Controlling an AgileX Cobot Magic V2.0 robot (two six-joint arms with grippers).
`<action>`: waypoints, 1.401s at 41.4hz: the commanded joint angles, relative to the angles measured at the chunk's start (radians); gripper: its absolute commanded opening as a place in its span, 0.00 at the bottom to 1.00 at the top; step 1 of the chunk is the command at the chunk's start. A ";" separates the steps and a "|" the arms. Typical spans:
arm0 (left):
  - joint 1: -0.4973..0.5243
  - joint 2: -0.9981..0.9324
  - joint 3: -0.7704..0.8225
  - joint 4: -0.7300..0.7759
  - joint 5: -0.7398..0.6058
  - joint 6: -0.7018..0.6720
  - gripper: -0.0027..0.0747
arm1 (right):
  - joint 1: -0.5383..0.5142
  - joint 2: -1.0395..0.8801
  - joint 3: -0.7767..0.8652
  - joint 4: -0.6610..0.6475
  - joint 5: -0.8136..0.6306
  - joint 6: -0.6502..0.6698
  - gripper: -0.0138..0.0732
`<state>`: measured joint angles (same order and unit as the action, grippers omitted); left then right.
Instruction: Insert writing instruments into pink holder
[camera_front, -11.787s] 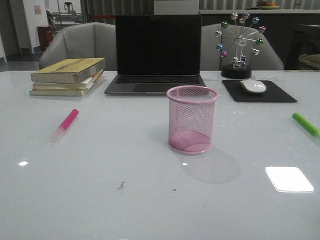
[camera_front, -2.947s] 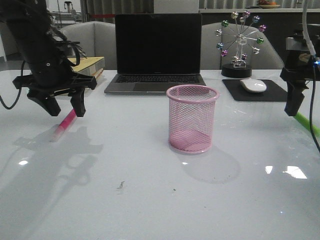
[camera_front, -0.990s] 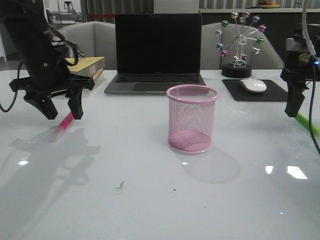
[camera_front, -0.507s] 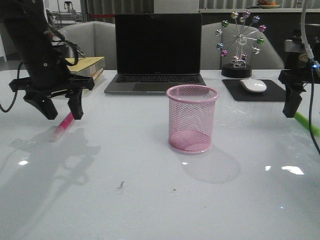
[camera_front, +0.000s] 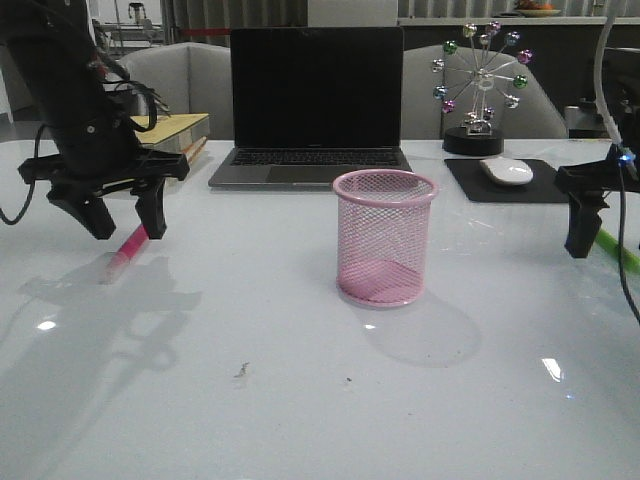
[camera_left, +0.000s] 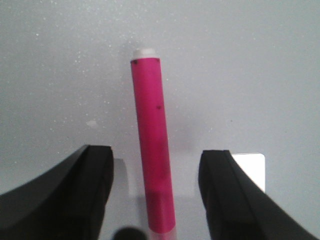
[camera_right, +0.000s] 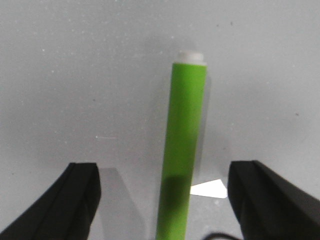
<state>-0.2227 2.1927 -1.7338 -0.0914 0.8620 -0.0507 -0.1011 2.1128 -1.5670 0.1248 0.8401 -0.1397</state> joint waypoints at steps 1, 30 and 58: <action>0.002 -0.062 -0.032 -0.012 -0.017 -0.011 0.61 | -0.007 -0.058 -0.032 -0.011 -0.017 -0.011 0.88; 0.002 -0.062 -0.032 -0.011 -0.023 -0.011 0.61 | -0.007 -0.058 -0.032 -0.011 -0.008 -0.010 0.21; 0.002 -0.062 -0.032 -0.011 -0.023 -0.011 0.61 | -0.007 -0.070 -0.086 0.004 -0.014 -0.010 0.22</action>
<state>-0.2227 2.1927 -1.7338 -0.0932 0.8620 -0.0507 -0.1011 2.1152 -1.5995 0.1190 0.8401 -0.1397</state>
